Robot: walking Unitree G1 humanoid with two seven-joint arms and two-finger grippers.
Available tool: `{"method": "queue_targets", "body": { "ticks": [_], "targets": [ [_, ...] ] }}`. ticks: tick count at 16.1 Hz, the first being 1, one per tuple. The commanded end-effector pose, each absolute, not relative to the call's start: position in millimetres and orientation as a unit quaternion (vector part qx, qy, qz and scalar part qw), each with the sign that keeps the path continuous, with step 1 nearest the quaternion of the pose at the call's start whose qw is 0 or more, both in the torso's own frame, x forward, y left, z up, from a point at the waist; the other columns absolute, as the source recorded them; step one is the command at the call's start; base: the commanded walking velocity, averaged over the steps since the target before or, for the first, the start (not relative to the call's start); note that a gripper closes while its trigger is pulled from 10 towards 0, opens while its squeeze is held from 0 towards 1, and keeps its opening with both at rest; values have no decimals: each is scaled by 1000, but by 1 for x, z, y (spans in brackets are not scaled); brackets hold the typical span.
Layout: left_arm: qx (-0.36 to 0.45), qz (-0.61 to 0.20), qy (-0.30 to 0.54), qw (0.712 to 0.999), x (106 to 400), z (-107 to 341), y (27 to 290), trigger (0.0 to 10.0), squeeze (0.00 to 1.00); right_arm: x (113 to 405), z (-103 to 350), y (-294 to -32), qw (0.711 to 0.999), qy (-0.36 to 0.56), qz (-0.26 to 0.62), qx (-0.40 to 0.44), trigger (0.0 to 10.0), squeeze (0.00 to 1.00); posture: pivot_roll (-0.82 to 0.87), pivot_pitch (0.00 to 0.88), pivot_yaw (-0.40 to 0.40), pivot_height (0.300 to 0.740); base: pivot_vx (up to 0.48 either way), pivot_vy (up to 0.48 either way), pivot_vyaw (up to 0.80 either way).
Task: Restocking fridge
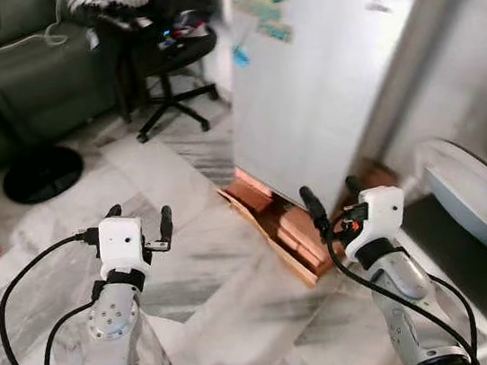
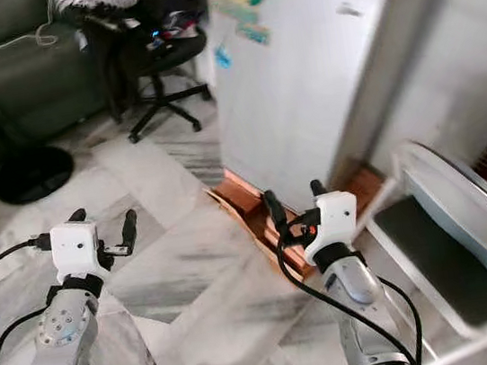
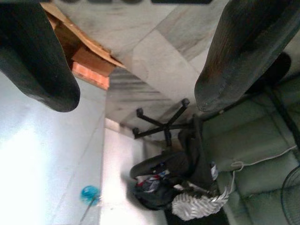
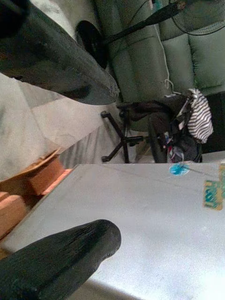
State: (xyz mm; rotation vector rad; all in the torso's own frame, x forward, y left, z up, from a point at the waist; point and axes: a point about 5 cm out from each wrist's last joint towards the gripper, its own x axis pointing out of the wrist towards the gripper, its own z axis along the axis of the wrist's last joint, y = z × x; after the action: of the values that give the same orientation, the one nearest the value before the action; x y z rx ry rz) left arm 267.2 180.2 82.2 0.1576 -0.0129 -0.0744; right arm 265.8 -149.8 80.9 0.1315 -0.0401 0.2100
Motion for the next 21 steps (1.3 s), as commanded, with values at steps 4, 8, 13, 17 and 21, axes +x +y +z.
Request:
{"method": "queue_targets", "body": {
  "ticks": [4,8,13,17,21],
  "targets": [
    [77,-41,-10,996,270,83,178,10000,0,265,86,-163,996,-36,64,48,10000,0,85,48,-37,740,405,0,0],
    [77,-44,-10,996,270,83,178,10000,0,262,84,-160,995,-36,70,56,10000,0,82,47,-36,740,411,0,0],
    [63,-20,0,998,264,80,183,10000,0,259,82,-173,998,-30,15,58,10000,0,77,41,-31,740,226,0,0],
    [27,14,-4,1000,256,85,191,10000,0,248,76,-187,997,-25,-29,67,10000,0,83,22,-35,740,0,0,0],
    [26,27,15,999,252,83,195,10000,0,243,73,-186,998,-16,-27,62,10000,0,81,18,-37,740,0,0,0]
  ]
}}
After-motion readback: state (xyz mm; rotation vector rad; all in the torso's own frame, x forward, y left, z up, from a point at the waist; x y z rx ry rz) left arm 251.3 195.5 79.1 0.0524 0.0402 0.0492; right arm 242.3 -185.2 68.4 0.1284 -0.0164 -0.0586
